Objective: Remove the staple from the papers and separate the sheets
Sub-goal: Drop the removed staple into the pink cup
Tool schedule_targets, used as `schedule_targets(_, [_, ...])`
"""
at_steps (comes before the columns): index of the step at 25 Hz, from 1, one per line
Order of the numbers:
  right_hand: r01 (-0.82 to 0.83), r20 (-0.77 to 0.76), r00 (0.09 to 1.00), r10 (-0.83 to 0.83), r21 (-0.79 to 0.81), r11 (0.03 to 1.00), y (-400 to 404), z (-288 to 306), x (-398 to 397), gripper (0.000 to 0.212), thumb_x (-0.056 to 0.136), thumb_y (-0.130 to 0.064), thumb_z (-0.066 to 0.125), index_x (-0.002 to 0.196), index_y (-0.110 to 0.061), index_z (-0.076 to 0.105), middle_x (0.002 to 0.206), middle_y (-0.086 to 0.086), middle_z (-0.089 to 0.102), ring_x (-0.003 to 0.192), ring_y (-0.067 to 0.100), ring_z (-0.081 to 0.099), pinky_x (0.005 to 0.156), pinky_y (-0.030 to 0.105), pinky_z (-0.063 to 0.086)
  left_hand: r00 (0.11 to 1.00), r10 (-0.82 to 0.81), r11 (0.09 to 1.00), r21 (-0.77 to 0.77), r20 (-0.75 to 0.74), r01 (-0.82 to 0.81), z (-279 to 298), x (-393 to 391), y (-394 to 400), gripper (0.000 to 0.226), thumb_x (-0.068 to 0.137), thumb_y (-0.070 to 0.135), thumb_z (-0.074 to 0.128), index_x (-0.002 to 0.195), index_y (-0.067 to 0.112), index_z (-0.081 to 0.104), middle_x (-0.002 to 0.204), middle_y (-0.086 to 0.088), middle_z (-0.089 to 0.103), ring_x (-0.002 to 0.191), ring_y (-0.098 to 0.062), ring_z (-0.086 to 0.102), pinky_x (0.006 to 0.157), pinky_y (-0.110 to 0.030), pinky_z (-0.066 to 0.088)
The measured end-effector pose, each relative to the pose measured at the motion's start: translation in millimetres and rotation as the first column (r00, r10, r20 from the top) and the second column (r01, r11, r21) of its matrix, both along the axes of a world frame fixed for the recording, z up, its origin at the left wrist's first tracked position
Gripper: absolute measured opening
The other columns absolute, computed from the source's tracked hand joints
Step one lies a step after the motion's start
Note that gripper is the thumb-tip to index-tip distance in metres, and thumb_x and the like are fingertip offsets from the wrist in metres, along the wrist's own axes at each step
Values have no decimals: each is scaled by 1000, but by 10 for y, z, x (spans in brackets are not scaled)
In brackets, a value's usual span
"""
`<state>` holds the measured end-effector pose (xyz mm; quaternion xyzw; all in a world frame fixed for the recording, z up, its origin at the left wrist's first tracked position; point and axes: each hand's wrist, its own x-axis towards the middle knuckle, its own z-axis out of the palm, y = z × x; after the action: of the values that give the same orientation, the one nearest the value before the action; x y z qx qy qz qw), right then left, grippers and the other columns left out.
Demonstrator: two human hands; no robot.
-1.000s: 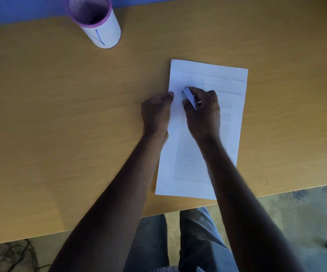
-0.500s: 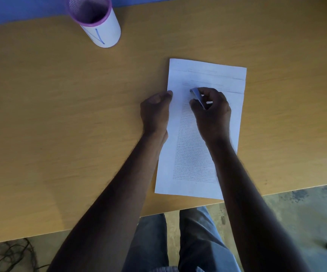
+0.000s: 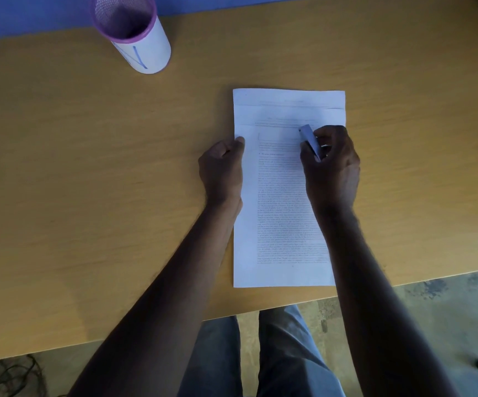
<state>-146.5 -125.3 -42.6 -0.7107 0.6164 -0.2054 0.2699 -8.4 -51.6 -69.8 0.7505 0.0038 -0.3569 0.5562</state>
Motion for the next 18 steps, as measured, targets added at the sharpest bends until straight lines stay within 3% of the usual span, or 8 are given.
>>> schedule_targets(3, [1,76,997,-4,50,999,-23,-61,-42,19,95,-24,69,108,-10,68,106,-1,75,102,25,68,88,42,55,976,-127,992,43,179,121,34,39,37,27,93,21,69,67,16,67,57,20,54,54,1,45,63,-24,37])
schedule_targets(5, [16,85,996,-19,33,999,-32,-101,-71,21,96,-26,70,108,-9,71,108,3,73,105,28,66,91,42,53,924,-198,980,83,328,181,115,79,81,9,94,18,69,95,14,77,77,21,67,66,11,61,69,-20,50])
schedule_targets(6, [28,83,996,-29,16,999,-36,-110,-87,23,96,-27,70,109,-9,73,110,7,70,107,30,65,93,40,52,881,-242,970,113,407,214,147,97,106,16,94,17,68,108,12,75,88,17,70,75,11,64,74,-16,52])
schedule_targets(9, [36,-23,999,-36,-6,999,-48,-117,-114,26,97,-35,67,113,-17,74,116,11,63,113,31,58,98,40,47,660,-456,889,271,598,368,156,108,184,33,93,12,67,126,8,65,114,-6,68,102,-17,65,91,-30,52])
schedule_targets(12, [73,-208,975,-77,-30,997,-44,-100,-103,28,97,-47,61,116,-30,72,121,1,63,119,28,54,98,40,34,417,-639,767,496,646,407,103,70,256,40,94,20,67,132,10,63,130,-12,62,119,-34,56,98,-44,47])
schedule_targets(14, [90,-224,969,-101,-59,994,-18,-55,-64,29,96,-46,60,120,-31,70,125,-3,62,122,25,52,99,39,31,336,-686,726,578,645,373,49,44,313,40,95,28,64,132,15,63,138,-8,60,124,-34,53,95,-46,45])
schedule_targets(16, [11,-176,984,-41,-165,986,23,-4,8,25,97,-36,61,118,-26,70,121,-1,64,116,26,55,97,39,37,276,-694,718,609,665,337,-25,37,360,38,96,32,60,131,17,63,142,-6,59,127,-33,53,97,-46,42])
schedule_targets(18, [-173,-78,984,159,-224,959,64,16,121,17,98,-21,62,111,-15,72,109,5,69,101,27,63,88,42,49,226,-689,721,619,689,310,-96,48,391,38,98,34,58,132,18,64,144,-5,59,127,-33,54,100,-46,41])
